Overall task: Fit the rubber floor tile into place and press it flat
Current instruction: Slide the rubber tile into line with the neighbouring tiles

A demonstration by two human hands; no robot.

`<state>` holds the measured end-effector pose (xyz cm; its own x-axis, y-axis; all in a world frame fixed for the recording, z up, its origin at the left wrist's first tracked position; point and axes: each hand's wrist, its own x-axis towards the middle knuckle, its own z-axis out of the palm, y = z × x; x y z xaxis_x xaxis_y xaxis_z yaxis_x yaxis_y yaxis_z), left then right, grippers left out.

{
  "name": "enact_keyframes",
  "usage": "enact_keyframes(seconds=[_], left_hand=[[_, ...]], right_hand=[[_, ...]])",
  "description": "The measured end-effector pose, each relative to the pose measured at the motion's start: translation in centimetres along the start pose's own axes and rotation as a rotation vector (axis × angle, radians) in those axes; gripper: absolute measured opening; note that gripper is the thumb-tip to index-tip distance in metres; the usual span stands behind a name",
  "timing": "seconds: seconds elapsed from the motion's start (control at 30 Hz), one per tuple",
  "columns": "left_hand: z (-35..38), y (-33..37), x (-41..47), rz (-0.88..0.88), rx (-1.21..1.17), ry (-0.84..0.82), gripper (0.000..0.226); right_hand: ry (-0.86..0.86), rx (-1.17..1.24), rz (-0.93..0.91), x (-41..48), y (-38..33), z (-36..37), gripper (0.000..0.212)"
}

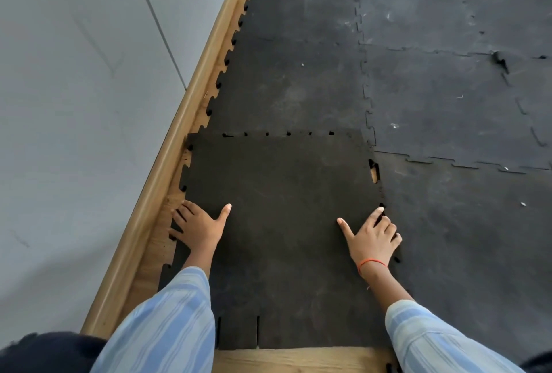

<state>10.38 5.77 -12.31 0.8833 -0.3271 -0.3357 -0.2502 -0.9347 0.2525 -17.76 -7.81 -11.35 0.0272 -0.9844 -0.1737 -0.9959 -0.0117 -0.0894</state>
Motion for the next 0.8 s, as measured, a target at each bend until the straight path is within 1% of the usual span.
enact_keyframes(seconds=[0.1,0.27,0.4,0.57,0.67,0.8], left_hand=[[-0.2,0.1,0.2,-0.011,-0.007,-0.021,0.114],[-0.7,0.3,0.1,-0.004,0.005,-0.043,0.116],[-1.1,0.2,-0.2,0.017,0.022,-0.057,0.116],[-1.0,0.1,-0.2,0.039,0.003,-0.059,0.115],[-1.1,0.2,-0.2,0.041,0.018,-0.066,0.114],[-1.0,0.3,-0.3,0.050,0.037,-0.059,0.115]], right_hand=[[-0.011,-0.022,0.001,0.1,0.2,-0.4,0.102],[-0.037,0.030,0.033,-0.3,0.6,-0.9,0.105],[-0.015,0.069,0.072,-1.7,1.1,-0.7,0.105],[0.000,0.093,0.074,-2.6,1.5,-0.2,0.104],[0.046,0.135,0.066,-2.8,1.9,0.1,0.104],[0.055,0.145,0.069,-3.4,2.3,0.4,0.108]])
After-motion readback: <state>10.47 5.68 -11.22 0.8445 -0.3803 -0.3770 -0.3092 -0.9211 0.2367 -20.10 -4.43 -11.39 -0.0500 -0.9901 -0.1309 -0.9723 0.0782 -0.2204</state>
